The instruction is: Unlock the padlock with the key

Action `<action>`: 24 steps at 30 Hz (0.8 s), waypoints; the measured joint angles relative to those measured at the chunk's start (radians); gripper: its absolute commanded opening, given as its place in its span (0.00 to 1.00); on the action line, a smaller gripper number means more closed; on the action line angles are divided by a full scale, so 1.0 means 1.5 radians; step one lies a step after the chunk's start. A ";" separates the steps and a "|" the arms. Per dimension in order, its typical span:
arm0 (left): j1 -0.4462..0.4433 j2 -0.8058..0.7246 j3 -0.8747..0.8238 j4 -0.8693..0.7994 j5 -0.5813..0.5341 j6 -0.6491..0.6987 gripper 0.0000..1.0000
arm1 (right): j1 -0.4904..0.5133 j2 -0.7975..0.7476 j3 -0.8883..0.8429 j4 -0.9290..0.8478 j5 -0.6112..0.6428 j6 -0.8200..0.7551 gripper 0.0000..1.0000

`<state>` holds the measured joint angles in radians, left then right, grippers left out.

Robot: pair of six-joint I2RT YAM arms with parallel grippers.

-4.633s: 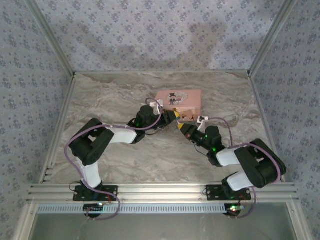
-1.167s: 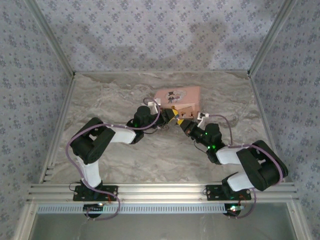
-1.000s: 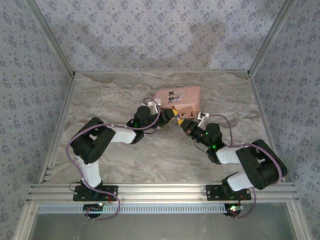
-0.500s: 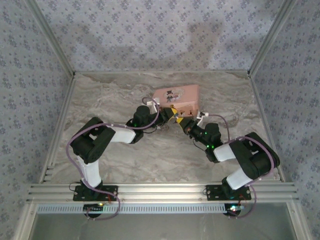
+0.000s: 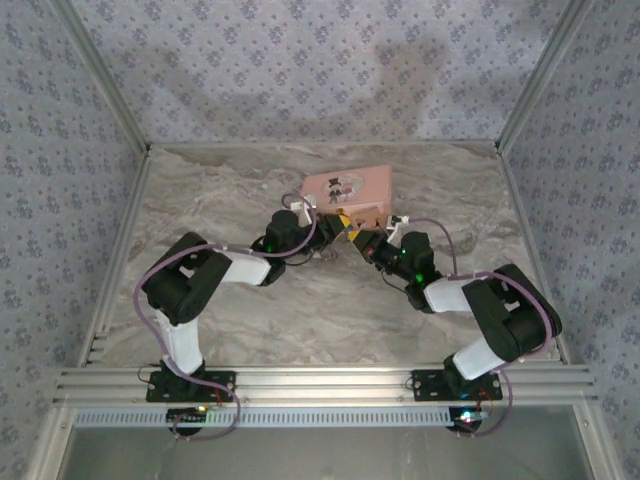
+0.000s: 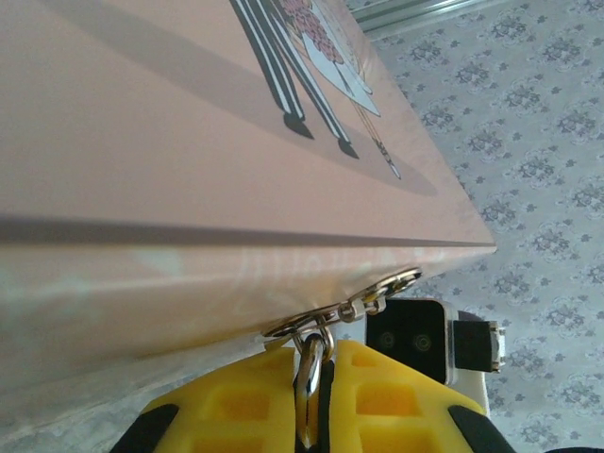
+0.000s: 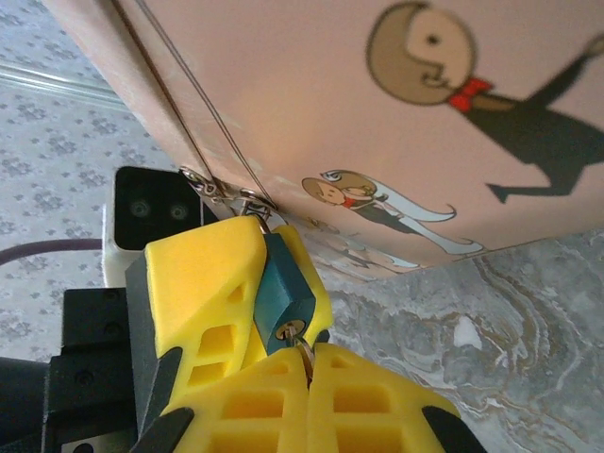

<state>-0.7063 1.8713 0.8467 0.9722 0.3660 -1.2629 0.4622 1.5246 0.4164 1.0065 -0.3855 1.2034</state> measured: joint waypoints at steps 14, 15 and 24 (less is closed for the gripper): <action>0.000 0.000 0.016 -0.058 0.006 0.034 0.00 | -0.012 -0.011 0.031 -0.103 -0.033 -0.025 0.00; 0.000 0.000 0.016 -0.060 0.007 0.034 0.00 | -0.012 -0.011 0.031 -0.103 -0.034 -0.025 0.00; 0.000 -0.021 0.016 -0.096 -0.002 0.066 0.00 | -0.026 0.011 0.044 -0.086 -0.085 0.043 0.00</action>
<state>-0.7067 1.8397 0.8700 0.8284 0.3626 -1.1637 0.4236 1.5417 0.4824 0.8776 -0.5125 1.2686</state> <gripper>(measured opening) 0.098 0.059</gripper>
